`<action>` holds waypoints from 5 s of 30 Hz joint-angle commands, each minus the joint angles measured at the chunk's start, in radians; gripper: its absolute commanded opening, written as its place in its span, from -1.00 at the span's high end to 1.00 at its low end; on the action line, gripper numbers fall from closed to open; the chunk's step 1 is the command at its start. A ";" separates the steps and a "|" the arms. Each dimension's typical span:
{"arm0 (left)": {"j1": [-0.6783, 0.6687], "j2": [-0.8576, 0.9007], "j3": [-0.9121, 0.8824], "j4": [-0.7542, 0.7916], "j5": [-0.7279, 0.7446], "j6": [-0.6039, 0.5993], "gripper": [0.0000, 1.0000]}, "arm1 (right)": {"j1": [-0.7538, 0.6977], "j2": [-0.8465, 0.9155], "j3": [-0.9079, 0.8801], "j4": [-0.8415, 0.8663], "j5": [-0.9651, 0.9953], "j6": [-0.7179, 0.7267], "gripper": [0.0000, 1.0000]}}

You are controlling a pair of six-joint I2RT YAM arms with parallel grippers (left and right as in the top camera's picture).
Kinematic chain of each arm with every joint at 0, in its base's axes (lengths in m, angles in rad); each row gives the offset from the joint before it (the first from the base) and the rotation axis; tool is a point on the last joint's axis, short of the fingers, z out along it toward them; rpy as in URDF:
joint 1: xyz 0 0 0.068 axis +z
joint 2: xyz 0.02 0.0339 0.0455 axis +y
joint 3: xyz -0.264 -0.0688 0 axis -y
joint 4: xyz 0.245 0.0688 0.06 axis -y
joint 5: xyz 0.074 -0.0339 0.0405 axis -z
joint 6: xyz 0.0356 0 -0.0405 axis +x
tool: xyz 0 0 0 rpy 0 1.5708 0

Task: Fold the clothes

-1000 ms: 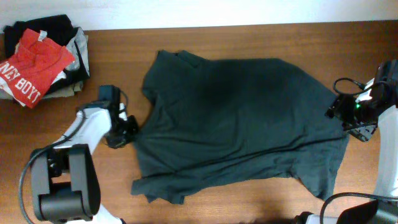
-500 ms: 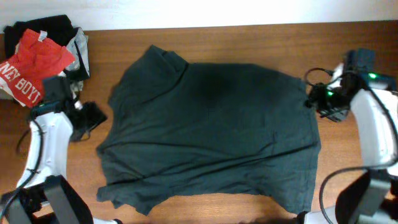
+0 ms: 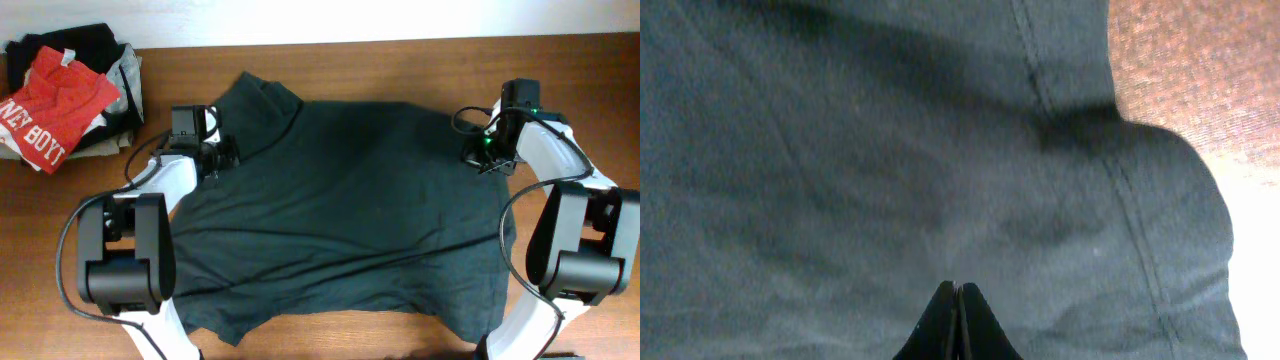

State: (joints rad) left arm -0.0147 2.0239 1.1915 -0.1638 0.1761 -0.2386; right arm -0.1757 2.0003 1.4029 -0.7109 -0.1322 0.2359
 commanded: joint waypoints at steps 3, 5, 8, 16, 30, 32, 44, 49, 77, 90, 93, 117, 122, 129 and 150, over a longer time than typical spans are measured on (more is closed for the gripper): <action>0.024 0.034 0.008 0.022 -0.099 0.009 0.99 | 0.005 0.100 -0.002 0.043 0.038 -0.019 0.92; 0.044 0.057 0.008 0.034 -0.133 0.009 0.99 | 0.005 0.135 -0.002 0.058 0.068 -0.019 0.92; 0.055 0.121 0.008 0.056 -0.230 0.005 0.99 | 0.005 0.140 -0.002 0.114 0.065 -0.019 0.92; 0.092 0.172 0.008 0.401 -0.455 -0.262 0.98 | 0.009 0.240 0.013 0.472 -0.031 0.109 0.81; 0.089 0.099 1.279 -1.112 -0.258 -0.089 -0.98 | -0.093 0.217 1.375 -0.869 0.032 0.069 -0.97; 0.089 0.030 1.304 -1.203 -0.258 -0.105 -0.98 | -0.092 0.175 1.421 -0.988 -0.022 0.048 -0.97; 0.089 -0.475 1.032 -1.523 -0.197 -0.089 -0.98 | -0.023 -0.552 0.566 -0.931 0.067 0.004 -0.97; 0.090 -0.824 0.225 -1.323 -0.197 -0.131 -0.98 | -0.106 -0.664 0.098 -0.746 0.082 0.007 -0.97; 0.464 -0.586 -0.504 -0.772 0.000 -0.169 0.74 | -0.206 -0.692 -0.530 -0.594 -0.072 0.196 -0.97; 0.463 -0.586 -0.504 -0.733 0.042 -0.169 0.76 | -0.205 -0.692 -0.937 -0.217 -0.051 0.563 -0.94; 0.464 -0.586 -0.504 -0.726 0.042 -0.169 0.76 | -0.205 -0.692 -0.945 -0.209 -0.025 0.566 -0.86; 0.330 -0.687 -0.388 -0.315 0.089 -0.163 0.99 | -0.129 -0.681 -0.636 0.114 -0.092 0.370 0.84; 0.277 -0.562 -0.388 -0.184 0.014 -0.176 0.99 | -0.053 -0.597 -0.636 0.277 -0.032 0.362 0.85; 0.277 -0.354 -0.388 0.035 -0.072 -0.175 -0.87 | -0.054 -0.513 -0.633 0.439 0.013 0.316 -0.97; 0.090 0.518 1.057 -0.481 0.143 0.309 -0.97 | 0.203 -0.316 0.038 -0.288 -0.014 -0.101 -0.97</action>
State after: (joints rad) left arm 0.0841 2.5095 2.2124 -0.6613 0.2943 0.0185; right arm 0.0151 1.6825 1.4387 -0.9966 -0.1474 0.1501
